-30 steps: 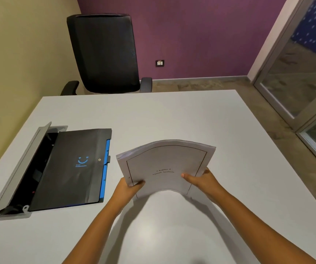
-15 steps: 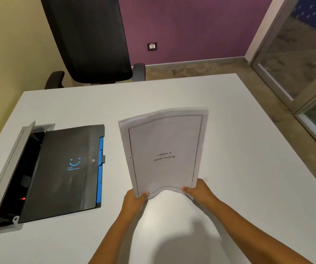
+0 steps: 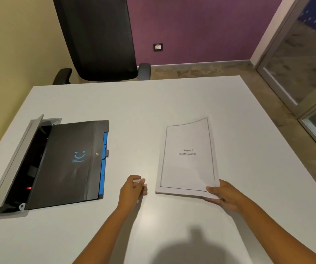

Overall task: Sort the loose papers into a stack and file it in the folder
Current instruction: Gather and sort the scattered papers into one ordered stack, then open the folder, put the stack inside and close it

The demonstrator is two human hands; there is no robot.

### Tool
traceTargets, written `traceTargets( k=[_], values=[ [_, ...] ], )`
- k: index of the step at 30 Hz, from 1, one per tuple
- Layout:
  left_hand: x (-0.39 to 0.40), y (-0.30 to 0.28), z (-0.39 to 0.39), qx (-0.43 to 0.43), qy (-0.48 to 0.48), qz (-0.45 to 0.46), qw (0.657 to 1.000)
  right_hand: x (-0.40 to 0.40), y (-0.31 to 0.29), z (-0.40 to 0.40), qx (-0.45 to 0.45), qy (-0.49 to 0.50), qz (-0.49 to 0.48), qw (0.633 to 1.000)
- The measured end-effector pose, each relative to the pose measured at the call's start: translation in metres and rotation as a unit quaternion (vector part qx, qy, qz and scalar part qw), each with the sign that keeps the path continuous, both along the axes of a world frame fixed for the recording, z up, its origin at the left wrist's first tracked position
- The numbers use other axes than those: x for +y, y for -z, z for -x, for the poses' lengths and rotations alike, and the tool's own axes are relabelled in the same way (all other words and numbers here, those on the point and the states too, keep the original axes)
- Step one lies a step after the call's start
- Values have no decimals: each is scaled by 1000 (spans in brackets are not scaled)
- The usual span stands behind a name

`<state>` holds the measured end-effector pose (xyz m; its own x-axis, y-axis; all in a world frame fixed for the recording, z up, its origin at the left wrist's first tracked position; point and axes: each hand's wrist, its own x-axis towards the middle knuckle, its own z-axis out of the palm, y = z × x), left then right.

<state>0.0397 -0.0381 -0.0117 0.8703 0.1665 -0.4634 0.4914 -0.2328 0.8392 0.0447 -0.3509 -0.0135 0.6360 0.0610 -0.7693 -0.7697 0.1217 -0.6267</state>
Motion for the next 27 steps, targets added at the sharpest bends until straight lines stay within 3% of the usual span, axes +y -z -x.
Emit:
traceTargets(
  k=[8,18,21,24,27],
  values=[
    [-9,3,12,-19,128,-76,989,-85,-15,5,39,47,83,995],
    [-10,11,9,-13,165,-134,977,-117,-20,1,33,-41,265,963],
    [-8,14,12,-26,162,-151,975,-115,-22,-4,4,-111,393,913],
    [-7,16,15,-43,156,-175,971,-98,-25,-8,-24,-183,552,813],
    [-4,15,17,-47,121,-184,974,-72,-20,-10,-103,-235,573,778]
  ],
)
